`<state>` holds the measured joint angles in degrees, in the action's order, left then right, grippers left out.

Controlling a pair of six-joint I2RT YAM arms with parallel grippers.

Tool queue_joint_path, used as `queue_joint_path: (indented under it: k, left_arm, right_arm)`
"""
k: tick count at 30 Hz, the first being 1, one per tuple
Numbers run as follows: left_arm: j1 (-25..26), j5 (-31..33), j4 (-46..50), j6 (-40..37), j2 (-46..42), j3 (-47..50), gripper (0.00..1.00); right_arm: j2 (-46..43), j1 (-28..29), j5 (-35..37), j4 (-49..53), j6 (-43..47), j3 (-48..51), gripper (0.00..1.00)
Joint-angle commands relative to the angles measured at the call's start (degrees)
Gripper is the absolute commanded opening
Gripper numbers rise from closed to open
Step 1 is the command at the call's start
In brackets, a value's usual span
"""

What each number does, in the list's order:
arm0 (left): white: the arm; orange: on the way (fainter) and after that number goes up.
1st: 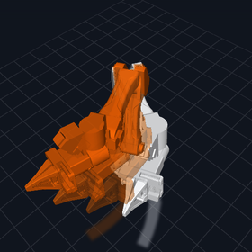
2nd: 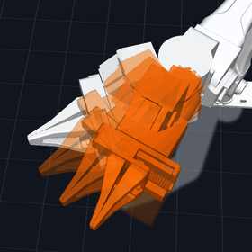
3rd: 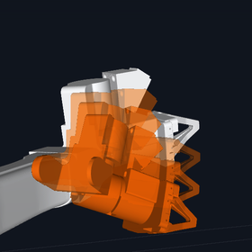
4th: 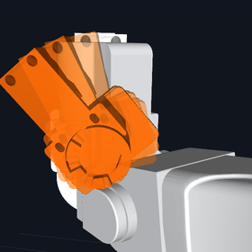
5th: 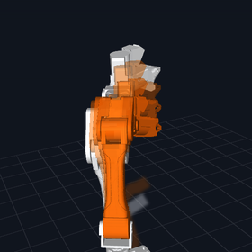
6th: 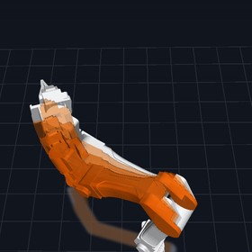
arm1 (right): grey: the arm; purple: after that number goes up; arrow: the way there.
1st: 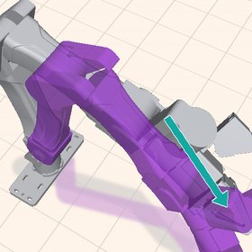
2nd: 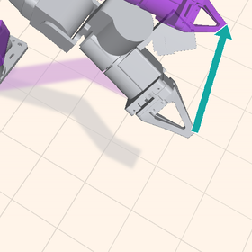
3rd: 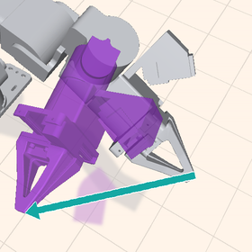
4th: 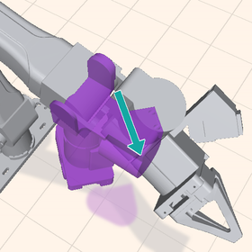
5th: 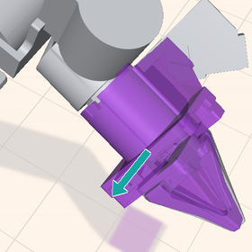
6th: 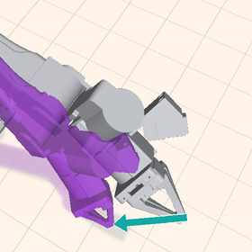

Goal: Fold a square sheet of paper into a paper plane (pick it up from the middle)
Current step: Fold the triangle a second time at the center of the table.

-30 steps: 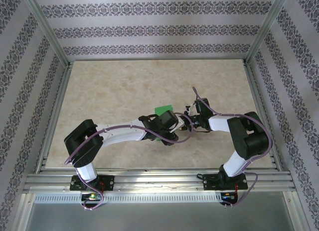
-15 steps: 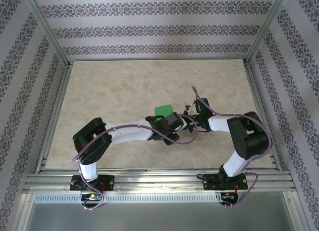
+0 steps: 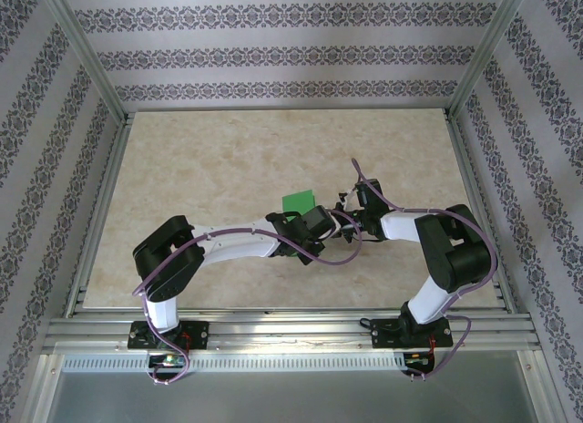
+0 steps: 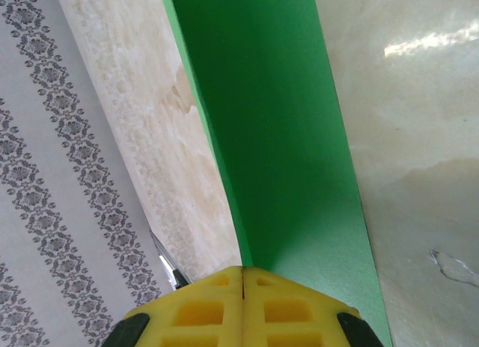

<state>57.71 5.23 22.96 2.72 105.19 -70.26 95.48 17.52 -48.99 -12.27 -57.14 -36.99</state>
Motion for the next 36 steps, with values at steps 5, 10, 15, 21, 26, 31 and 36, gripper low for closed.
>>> queue_joint_path:
  k: [5, 10, 15, 21, 26, 31, 36]
  left_arm:
    - [0.56, 1.69, 1.00, -0.62, -1.55, 0.50, 0.03]
    - [0.00, -1.18, -0.77, 0.19, -3.22, 1.87, 0.00]
    - [-2.32, -8.95, -4.25, 3.11, -4.76, 4.08, 0.00]
    - [-6.73, -18.34, -9.38, 8.05, -6.51, 7.02, 0.00]
    - [-8.93, -21.55, -10.82, 10.57, -7.01, 7.76, 0.00]
    - [-10.12, -23.50, -12.32, 12.82, -6.88, 7.99, 0.00]
    - [-10.34, -23.45, -12.59, 14.00, -6.34, 7.61, 0.00]
  right_arm:
    - [-0.31, -0.13, -0.52, -0.23, 0.13, 0.42, 0.03]
    - [-4.60, -2.76, 2.28, 2.03, 2.11, 2.10, 0.25]
    - [-12.25, -4.78, 10.63, 9.19, 7.15, 4.39, 0.34]
    - [-15.83, -4.97, 12.51, 12.47, 8.40, 6.41, 0.19]
    - [-16.61, -2.76, 11.22, 11.65, 8.70, 8.08, 0.09]
    - [-15.46, 1.14, 10.59, 10.52, 8.30, 7.25, 0.03]
    - [-13.30, 4.38, 12.78, 11.33, 8.68, 5.84, 0.00]
